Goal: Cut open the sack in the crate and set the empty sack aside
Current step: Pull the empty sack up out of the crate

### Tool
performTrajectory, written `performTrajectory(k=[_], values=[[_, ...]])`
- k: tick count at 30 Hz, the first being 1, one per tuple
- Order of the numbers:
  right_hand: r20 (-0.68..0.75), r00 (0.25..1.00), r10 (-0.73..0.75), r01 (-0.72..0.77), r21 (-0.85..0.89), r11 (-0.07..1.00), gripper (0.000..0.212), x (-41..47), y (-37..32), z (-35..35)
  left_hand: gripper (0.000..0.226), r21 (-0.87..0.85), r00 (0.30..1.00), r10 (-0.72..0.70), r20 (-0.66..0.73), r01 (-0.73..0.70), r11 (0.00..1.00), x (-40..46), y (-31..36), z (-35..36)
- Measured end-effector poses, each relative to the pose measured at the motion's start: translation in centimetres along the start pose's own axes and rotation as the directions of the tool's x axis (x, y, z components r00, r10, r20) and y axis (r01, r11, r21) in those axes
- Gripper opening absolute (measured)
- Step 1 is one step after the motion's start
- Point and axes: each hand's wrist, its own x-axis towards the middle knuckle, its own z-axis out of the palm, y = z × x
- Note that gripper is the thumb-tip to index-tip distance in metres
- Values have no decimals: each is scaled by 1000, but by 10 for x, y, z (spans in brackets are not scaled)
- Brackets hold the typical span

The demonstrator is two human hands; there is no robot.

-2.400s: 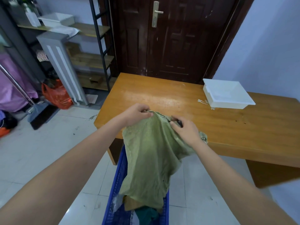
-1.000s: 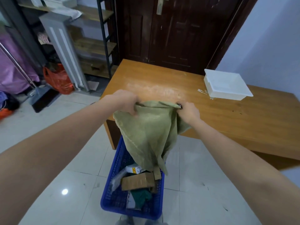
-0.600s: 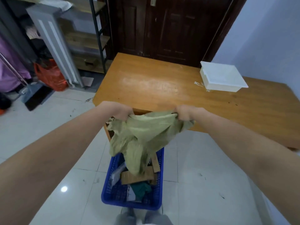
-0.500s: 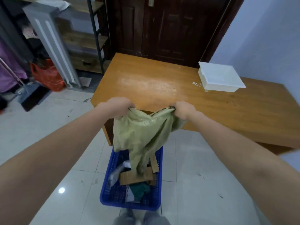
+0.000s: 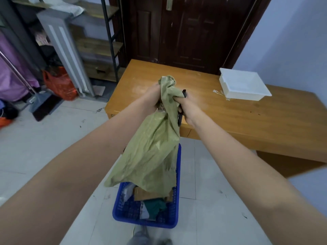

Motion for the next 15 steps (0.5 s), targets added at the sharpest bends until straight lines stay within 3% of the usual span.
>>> performTrajectory(k=[3, 5, 6, 8, 9, 11, 13, 15], values=[[53, 996, -68, 76, -162, 984, 21, 0, -15, -17, 21, -70, 999, 2, 51, 1, 998, -8, 8, 10], [23, 986, -164, 163, -304, 939, 18, -3, -32, -27, 12, 89, 982, 182, -50, -177, 980, -13, 9, 23], [-6, 977, -214, 198, -354, 914, 16, -7, -43, -32, 15, 191, 939, 316, -134, -289, 938, -17, 9, 28], [-67, 952, -300, 258, -351, 900, 10, -16, -66, -45, 60, 238, 816, 511, -269, -458, 856, -24, 10, 34], [-84, 943, -323, 288, -285, 914, 8, -23, -77, -52, 89, 203, 798, 522, -300, -481, 853, -28, 10, 33], [-40, 944, -327, 322, -96, 942, 19, -39, -98, -61, 130, 142, 865, 483, -140, -465, 874, -33, 3, 30], [37, 941, -336, 337, -29, 941, 22, -54, -117, -60, 142, 254, 896, 437, 72, -440, 861, -40, -4, 37], [94, 932, -349, 351, -2, 936, 21, -69, -133, -54, 143, 324, 883, 458, 102, -465, 824, -43, -10, 46]])
